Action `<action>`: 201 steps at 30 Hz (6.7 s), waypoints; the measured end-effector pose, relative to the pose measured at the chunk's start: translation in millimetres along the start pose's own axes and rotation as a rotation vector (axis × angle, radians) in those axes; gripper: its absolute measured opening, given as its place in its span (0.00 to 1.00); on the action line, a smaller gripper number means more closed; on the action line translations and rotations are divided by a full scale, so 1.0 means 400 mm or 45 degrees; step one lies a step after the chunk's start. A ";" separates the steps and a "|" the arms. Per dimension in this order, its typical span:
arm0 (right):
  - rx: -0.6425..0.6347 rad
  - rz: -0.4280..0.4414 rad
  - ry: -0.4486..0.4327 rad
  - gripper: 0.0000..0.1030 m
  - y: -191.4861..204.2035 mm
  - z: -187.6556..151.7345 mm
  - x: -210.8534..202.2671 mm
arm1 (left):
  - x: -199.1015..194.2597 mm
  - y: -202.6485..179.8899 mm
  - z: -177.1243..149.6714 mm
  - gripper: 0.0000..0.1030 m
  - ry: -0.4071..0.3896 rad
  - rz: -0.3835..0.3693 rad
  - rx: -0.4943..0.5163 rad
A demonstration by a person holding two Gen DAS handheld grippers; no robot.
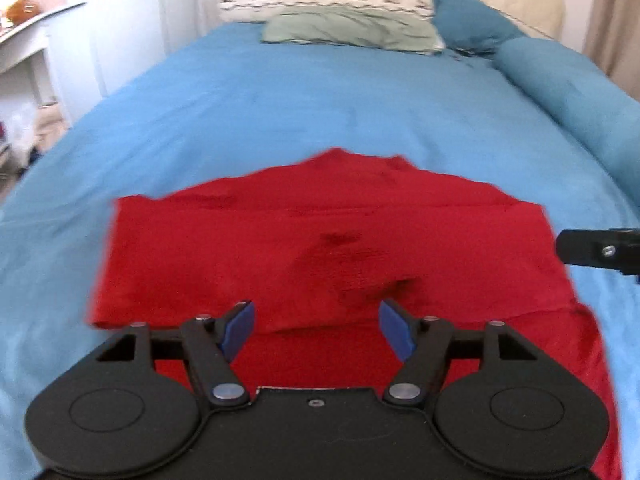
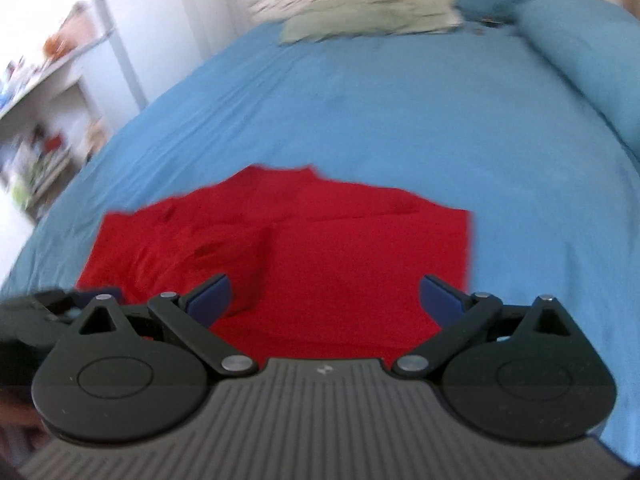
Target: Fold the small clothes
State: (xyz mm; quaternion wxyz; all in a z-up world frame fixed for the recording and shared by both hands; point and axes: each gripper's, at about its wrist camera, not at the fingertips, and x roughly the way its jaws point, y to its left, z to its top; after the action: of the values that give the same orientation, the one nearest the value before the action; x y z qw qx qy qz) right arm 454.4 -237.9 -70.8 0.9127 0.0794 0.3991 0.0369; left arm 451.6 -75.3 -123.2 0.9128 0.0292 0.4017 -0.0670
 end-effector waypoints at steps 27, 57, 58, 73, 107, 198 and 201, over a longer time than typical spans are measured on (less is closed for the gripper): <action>0.074 -0.169 0.139 0.30 0.107 0.006 0.271 | 0.009 0.299 -0.049 0.72 0.015 0.071 -0.137; 0.286 -0.180 -0.135 0.19 -0.014 0.137 0.143 | 0.154 0.308 -0.028 0.71 0.033 0.205 -0.044; 0.250 -0.211 -0.126 0.19 -0.025 0.137 0.143 | 0.159 0.303 -0.022 0.71 0.030 0.218 -0.021; 0.320 -0.279 0.134 0.20 -0.147 -0.027 0.240 | 0.134 0.344 -0.064 0.68 0.080 0.322 -0.084; 0.215 -0.090 -0.039 0.93 -0.113 -0.076 0.080 | -0.009 0.256 -0.013 0.74 0.047 -0.011 0.126; 0.634 -0.052 0.036 0.21 -0.378 0.187 0.339 | 0.401 0.260 0.342 0.04 -0.013 0.129 -0.348; 0.546 -0.079 0.053 0.24 -0.365 0.194 0.363 | 0.399 0.251 0.341 0.11 0.004 0.138 -0.288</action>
State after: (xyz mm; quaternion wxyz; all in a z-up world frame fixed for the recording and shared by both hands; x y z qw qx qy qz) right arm 610.5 -371.8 -149.4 0.8671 0.2588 0.4189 -0.0752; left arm 672.5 -6.2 -148.6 0.9120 -0.0524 0.4058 0.0283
